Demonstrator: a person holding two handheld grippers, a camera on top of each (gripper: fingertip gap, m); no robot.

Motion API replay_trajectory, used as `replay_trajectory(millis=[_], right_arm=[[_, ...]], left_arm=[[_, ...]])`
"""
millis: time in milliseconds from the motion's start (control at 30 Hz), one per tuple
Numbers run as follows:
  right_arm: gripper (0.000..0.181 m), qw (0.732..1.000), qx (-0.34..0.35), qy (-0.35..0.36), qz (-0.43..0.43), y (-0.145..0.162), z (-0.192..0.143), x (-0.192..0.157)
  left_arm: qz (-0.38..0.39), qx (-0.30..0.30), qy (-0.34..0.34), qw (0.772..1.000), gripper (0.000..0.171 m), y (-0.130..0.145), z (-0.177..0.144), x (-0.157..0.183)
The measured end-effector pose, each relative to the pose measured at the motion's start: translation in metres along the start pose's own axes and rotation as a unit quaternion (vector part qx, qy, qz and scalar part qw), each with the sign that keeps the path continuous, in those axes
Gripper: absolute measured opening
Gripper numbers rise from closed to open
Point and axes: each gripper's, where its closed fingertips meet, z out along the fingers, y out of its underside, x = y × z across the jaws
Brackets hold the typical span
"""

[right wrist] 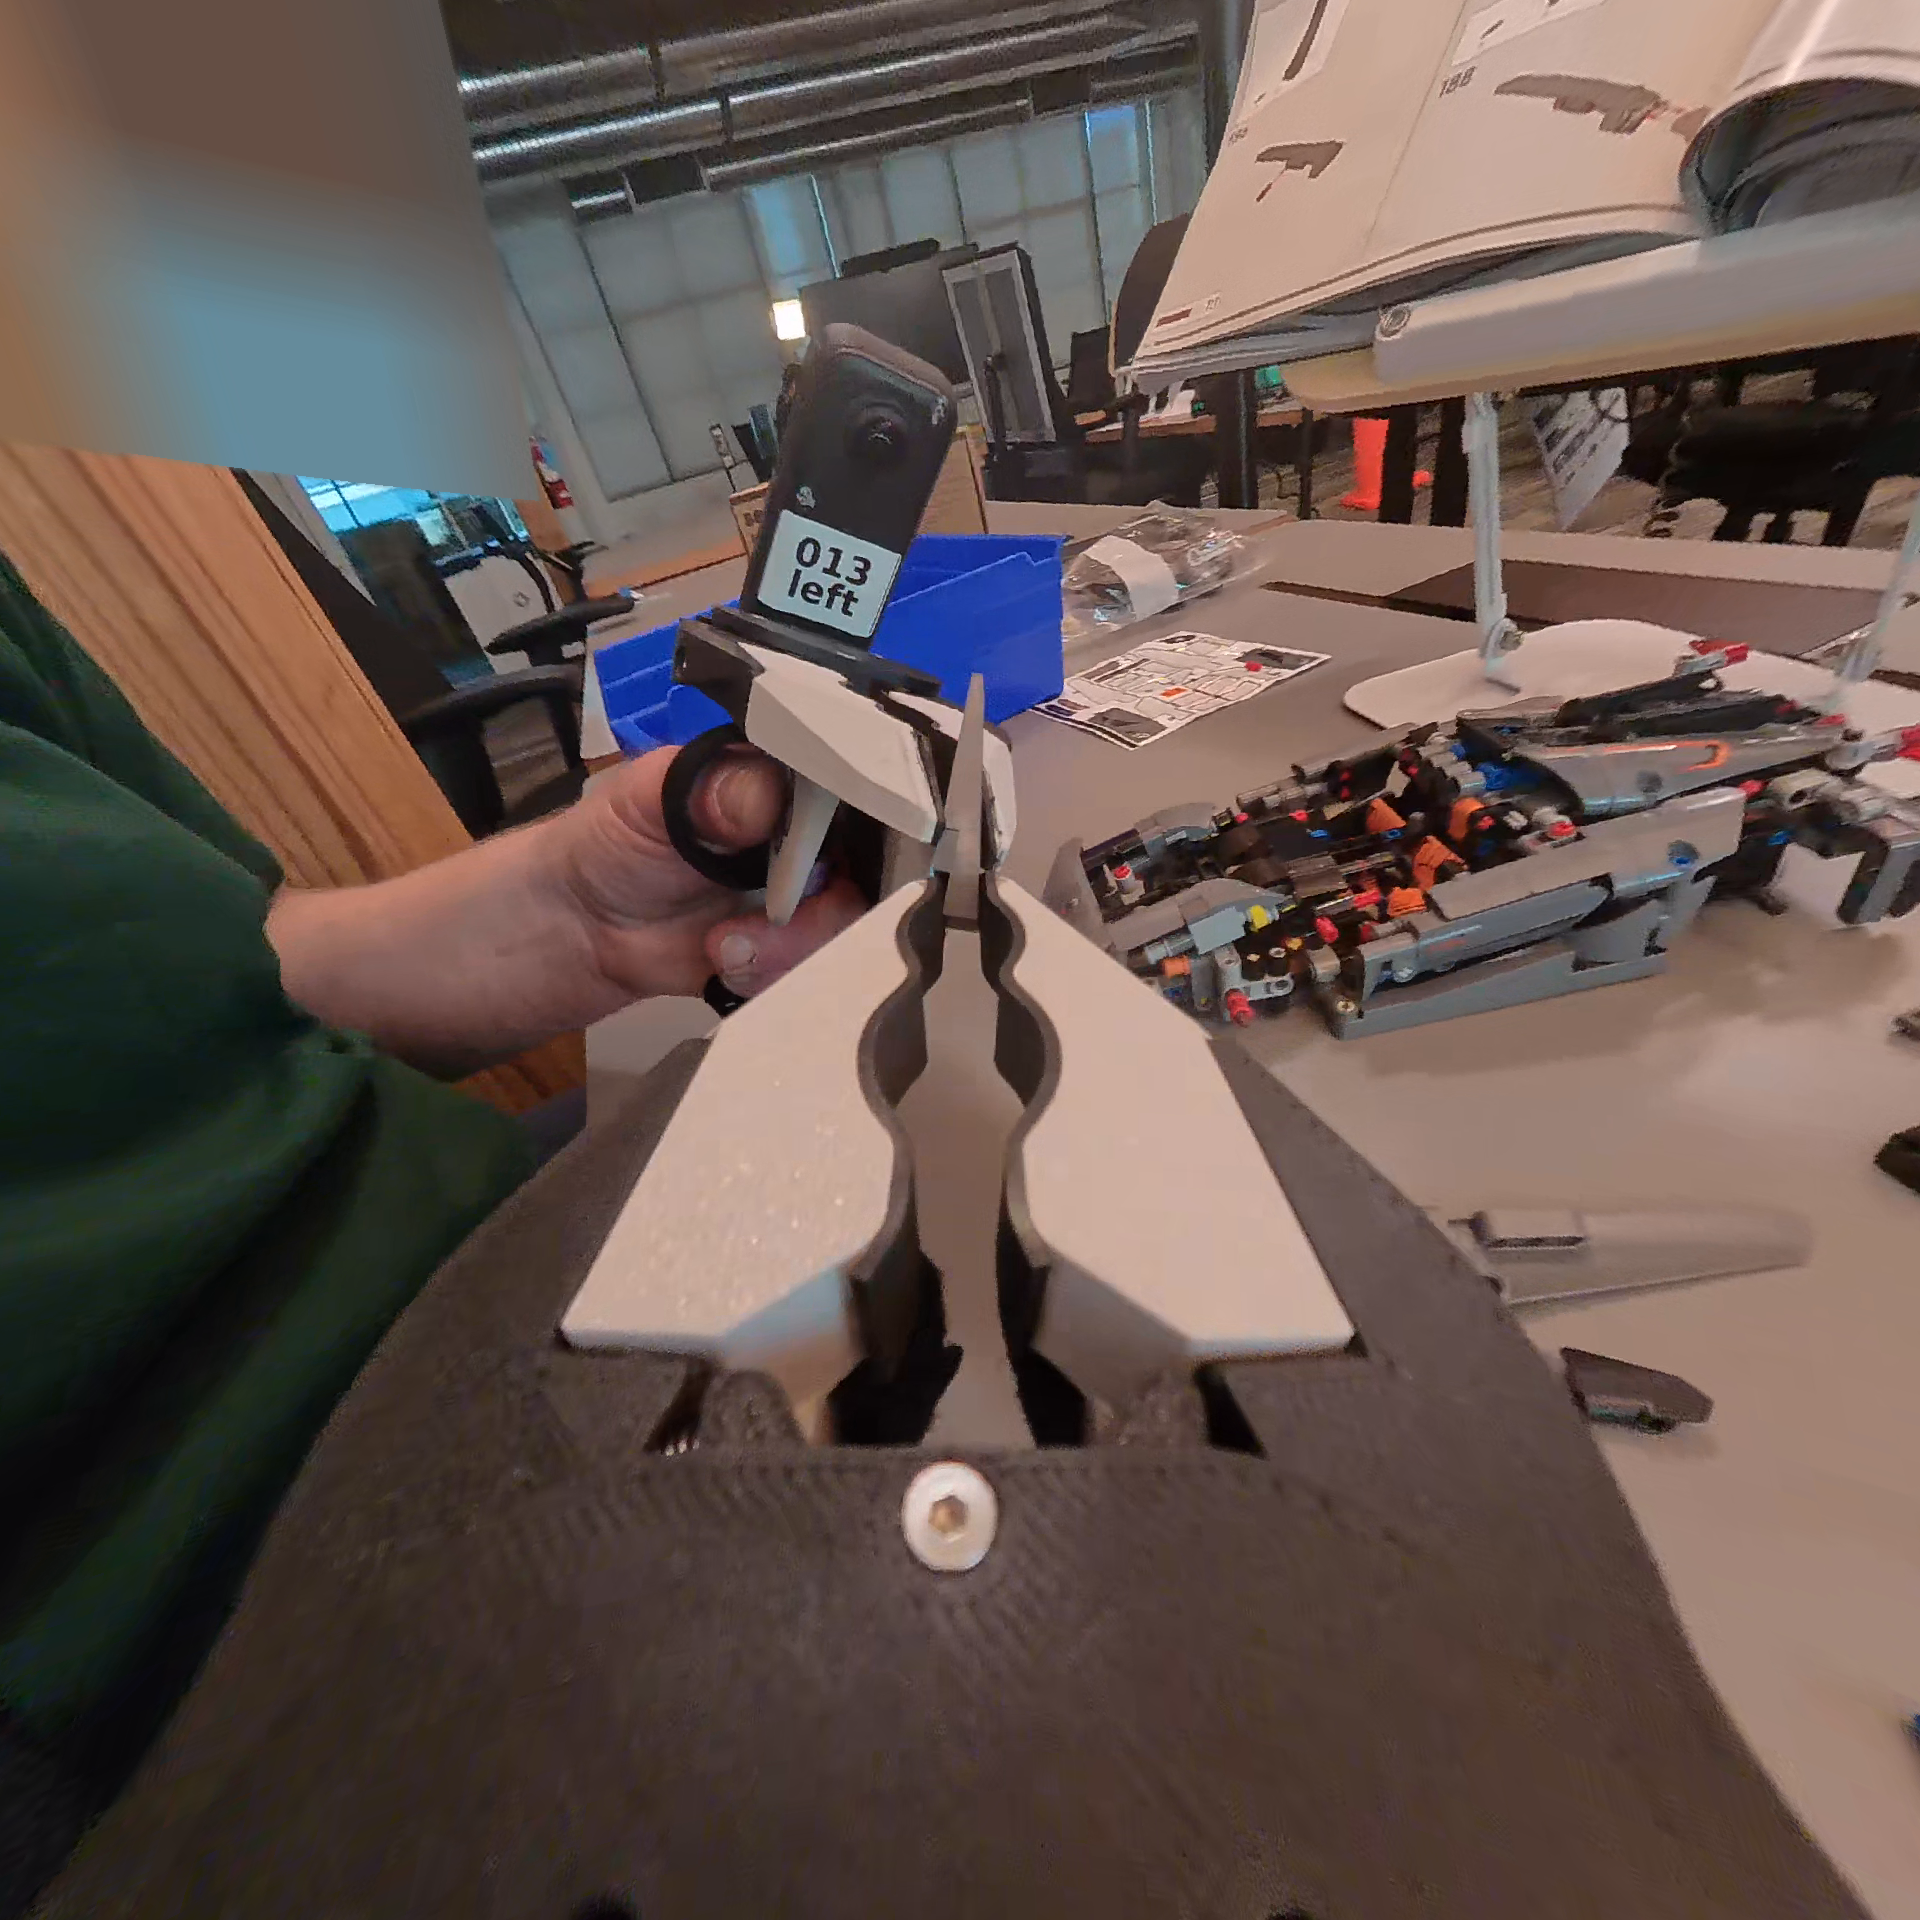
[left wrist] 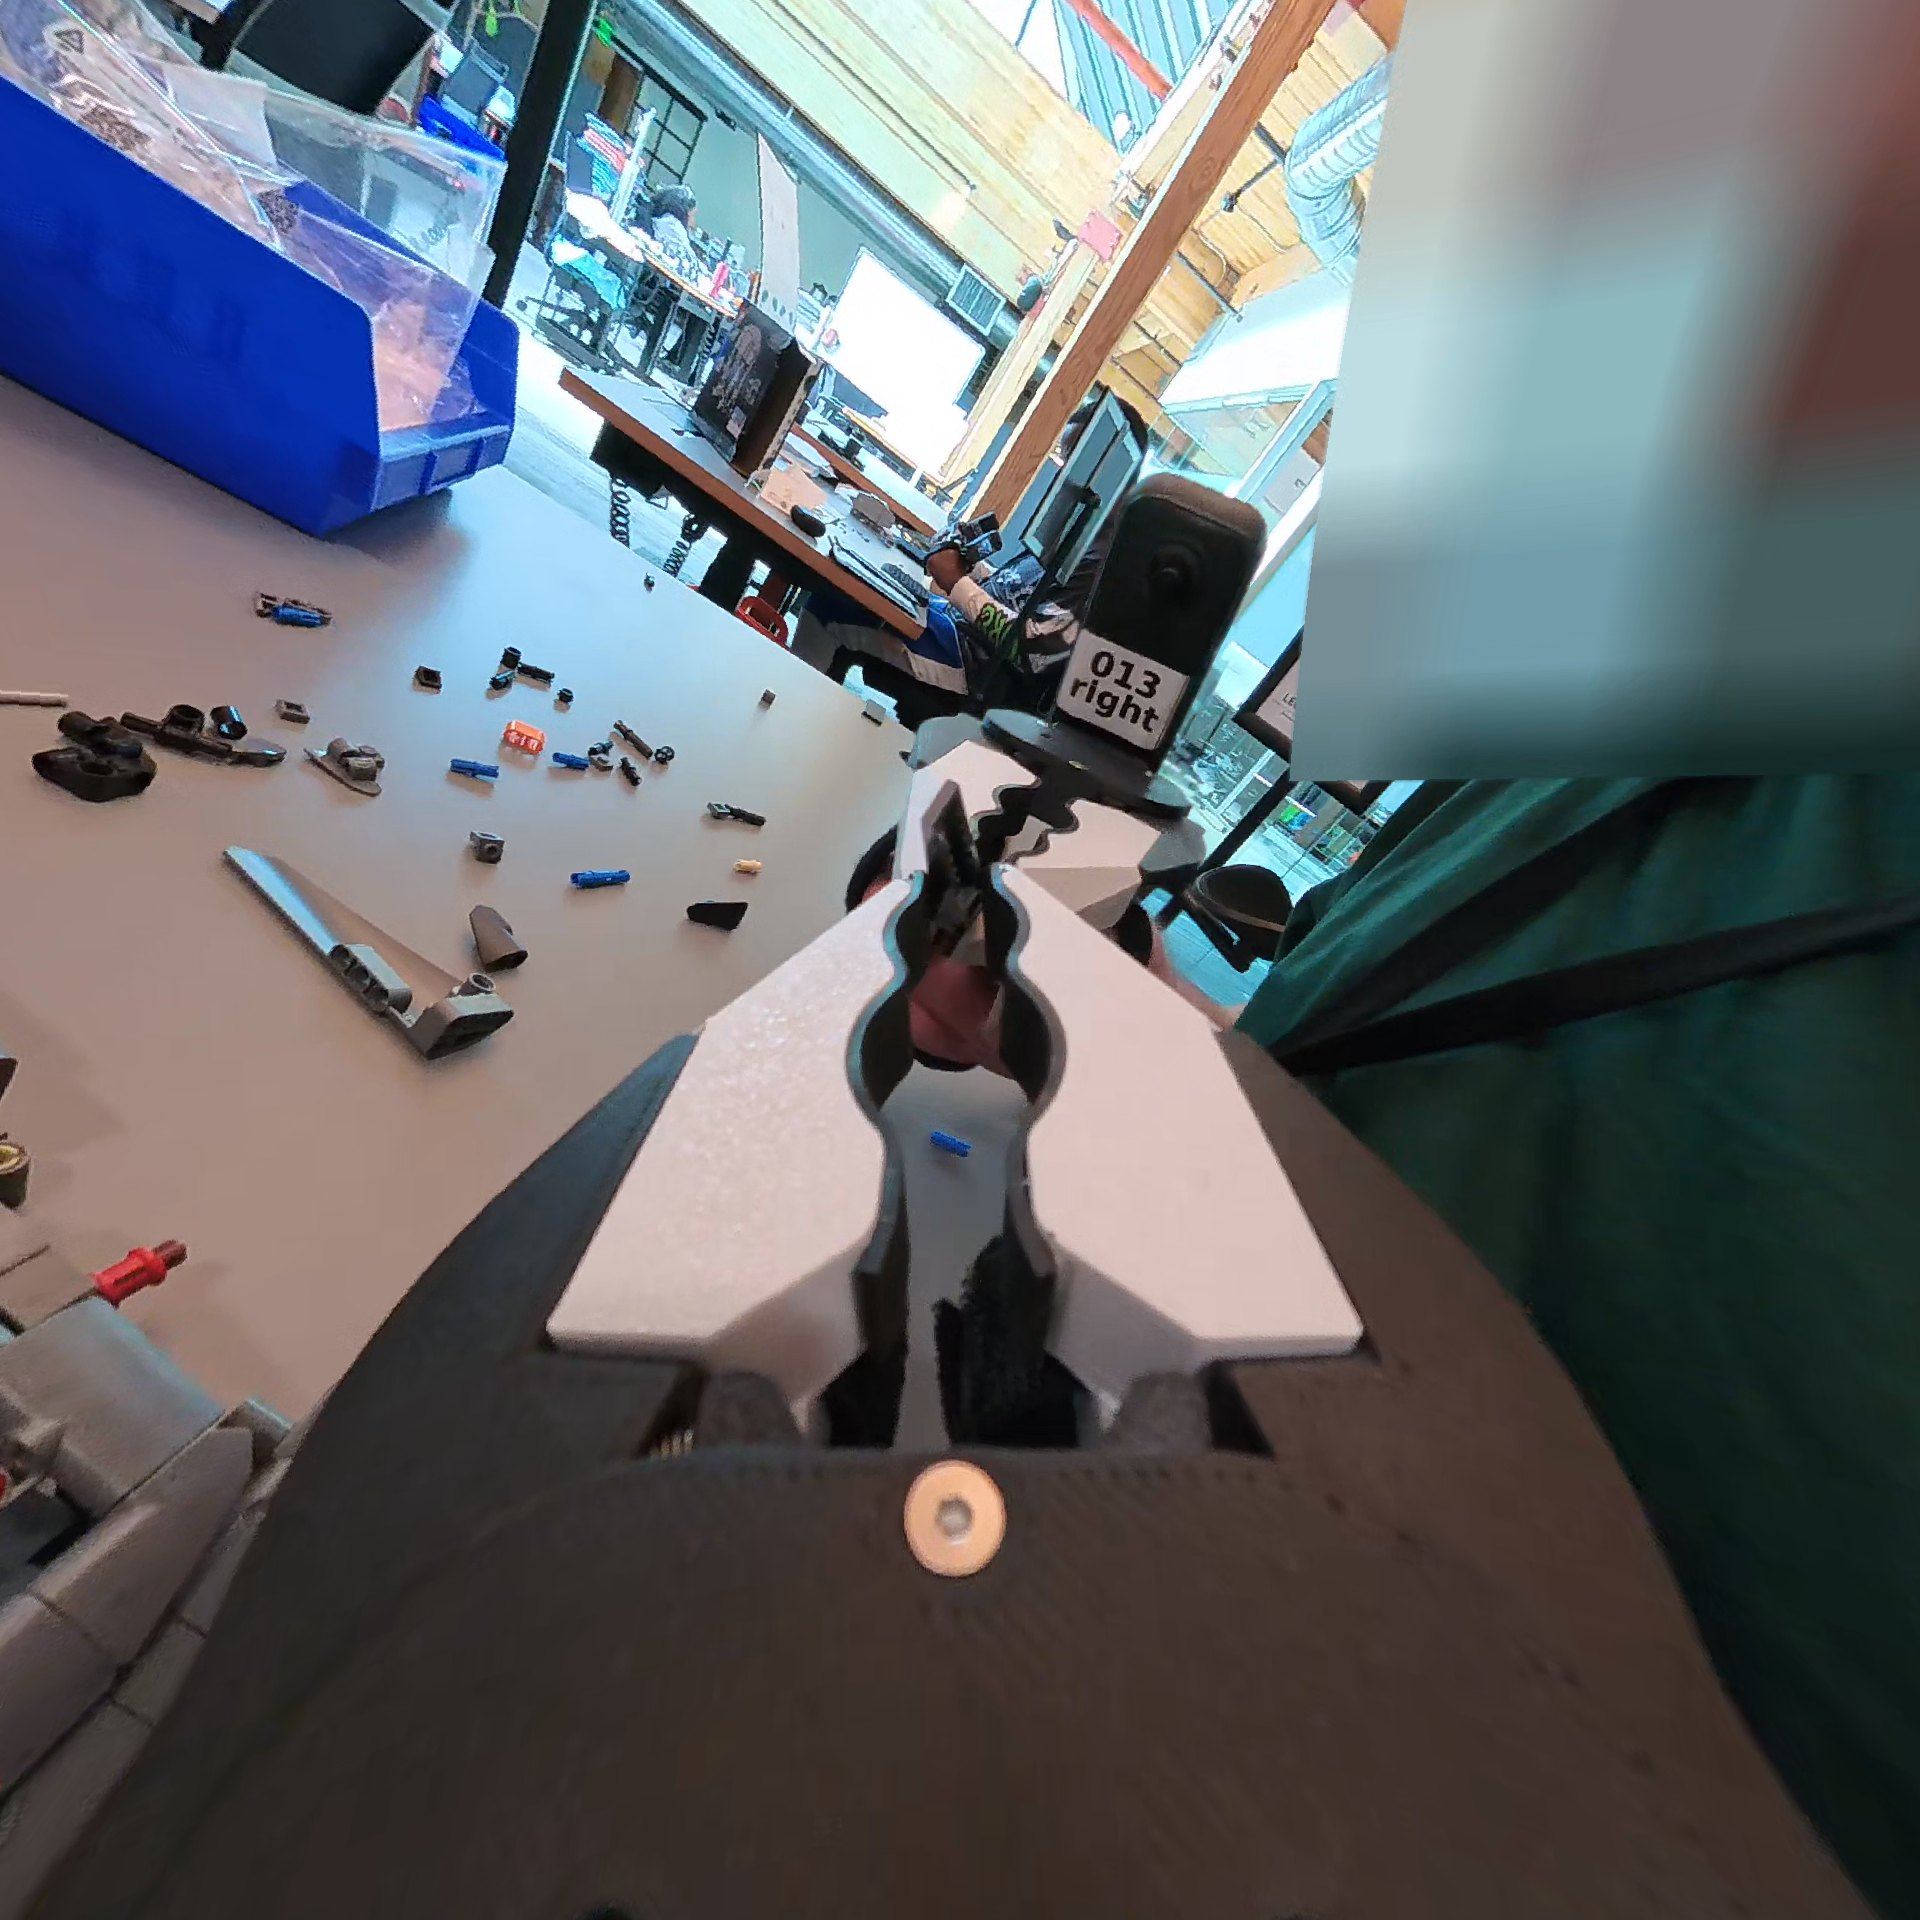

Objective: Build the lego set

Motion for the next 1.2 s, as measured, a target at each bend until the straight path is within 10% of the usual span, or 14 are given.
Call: replay_trajectory(millis=[600, 1200], right_arm=[[0.007, 0.958, -0.091, 0.145, -0.229, 0.013, -0.002, 0.021], [0.005, 0.979, -0.106, 0.075, -0.156, 0.034, -0.020, -0.006]], left_arm=[[-0.024, 0.011, -0.031, 0.999, 0.007, 0.000, 0.004, -0.016], [-0.002, -0.046, -0.034, 0.998, 0.022, 0.025, 0.008, -0.005]])
